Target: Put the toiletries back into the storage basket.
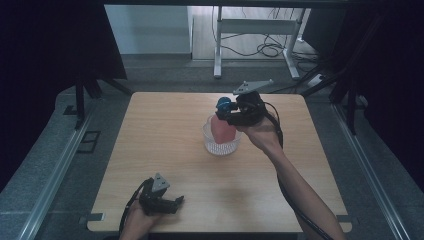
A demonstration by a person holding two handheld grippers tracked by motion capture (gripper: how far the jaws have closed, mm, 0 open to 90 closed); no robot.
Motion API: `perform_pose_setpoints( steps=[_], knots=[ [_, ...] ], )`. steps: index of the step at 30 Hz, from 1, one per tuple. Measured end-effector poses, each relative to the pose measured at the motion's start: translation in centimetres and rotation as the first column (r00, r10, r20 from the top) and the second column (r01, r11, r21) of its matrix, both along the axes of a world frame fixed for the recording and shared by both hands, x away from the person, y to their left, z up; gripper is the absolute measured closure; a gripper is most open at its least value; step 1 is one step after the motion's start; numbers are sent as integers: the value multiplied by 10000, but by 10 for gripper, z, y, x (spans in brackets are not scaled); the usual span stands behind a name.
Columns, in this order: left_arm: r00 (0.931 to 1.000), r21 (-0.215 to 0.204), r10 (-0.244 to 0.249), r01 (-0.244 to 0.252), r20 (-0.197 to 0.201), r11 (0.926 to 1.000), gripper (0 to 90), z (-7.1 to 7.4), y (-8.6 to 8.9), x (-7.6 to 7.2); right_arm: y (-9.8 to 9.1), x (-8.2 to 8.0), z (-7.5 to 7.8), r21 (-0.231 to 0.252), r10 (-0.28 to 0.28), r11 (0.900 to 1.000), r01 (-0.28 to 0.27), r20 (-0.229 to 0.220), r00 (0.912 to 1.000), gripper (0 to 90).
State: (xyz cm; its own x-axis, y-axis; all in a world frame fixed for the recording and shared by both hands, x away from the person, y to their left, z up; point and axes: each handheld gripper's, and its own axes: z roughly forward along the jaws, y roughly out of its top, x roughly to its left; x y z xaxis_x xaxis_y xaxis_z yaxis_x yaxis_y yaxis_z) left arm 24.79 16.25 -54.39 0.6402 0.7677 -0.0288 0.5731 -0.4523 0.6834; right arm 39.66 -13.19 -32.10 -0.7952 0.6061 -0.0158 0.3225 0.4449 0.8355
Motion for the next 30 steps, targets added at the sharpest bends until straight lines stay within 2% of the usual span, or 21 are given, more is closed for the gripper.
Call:
perform_pose_setpoints(
  steps=[12, 30],
  knots=[
    [10000, -62, 8, -8, 43, 10000, 105, 0, -1, 0, -2, 22, -10, -180, -600, 9980, 602, 131, 9981, 529],
    [10000, -70, 0, 0, 51, 10000, 105, -1, -1, 0, -1, 38, -39, -365, -812, 9960, 813, 43, 9967, 529]
  ],
)
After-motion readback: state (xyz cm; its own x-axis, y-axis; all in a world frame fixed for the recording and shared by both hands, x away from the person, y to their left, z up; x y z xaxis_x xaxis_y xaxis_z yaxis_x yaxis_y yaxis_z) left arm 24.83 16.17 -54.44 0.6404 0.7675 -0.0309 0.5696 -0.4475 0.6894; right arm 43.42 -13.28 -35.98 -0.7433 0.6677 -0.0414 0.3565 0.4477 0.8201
